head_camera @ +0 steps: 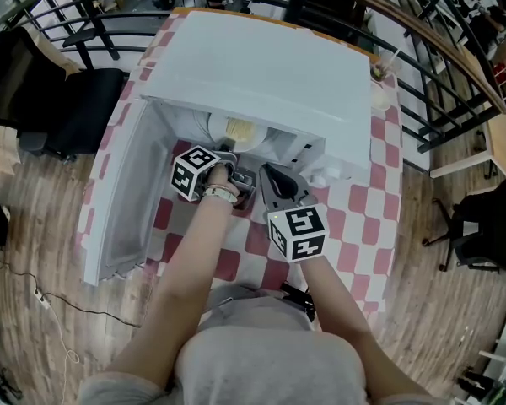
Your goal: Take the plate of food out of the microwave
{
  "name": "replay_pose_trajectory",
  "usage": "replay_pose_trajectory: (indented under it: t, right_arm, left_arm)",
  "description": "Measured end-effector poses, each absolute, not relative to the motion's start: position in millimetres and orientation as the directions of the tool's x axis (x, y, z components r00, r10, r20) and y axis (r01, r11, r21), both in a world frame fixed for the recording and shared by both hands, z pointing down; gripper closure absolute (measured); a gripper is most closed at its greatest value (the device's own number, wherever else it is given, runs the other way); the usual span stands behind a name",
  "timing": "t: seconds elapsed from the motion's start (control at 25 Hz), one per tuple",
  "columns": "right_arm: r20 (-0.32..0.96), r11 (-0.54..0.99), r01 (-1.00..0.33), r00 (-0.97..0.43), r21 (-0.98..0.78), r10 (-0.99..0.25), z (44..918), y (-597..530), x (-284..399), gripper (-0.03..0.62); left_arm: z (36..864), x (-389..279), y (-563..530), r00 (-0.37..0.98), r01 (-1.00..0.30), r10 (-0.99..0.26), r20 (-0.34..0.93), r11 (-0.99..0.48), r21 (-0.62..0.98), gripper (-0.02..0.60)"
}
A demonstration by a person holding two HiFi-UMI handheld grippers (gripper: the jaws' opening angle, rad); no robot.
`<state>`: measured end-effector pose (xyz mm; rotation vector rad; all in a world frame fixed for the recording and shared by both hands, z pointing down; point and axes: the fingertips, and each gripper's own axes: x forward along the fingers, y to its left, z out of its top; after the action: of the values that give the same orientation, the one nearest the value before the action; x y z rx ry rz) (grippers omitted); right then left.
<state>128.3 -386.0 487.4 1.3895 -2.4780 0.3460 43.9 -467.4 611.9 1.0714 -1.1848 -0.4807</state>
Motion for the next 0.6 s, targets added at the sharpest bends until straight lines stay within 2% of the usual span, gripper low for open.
replay_pose_trajectory:
  t: [0.6]
  right_arm:
    - [0.349, 0.509, -0.859, -0.494, -0.055, -0.796, 480.3, -378.4, 127.8, 0.568]
  left_arm:
    - [601.4, 41.3, -463.2, 0.362, -0.161, -0.803, 0.473, 0.446, 0.880, 0.511]
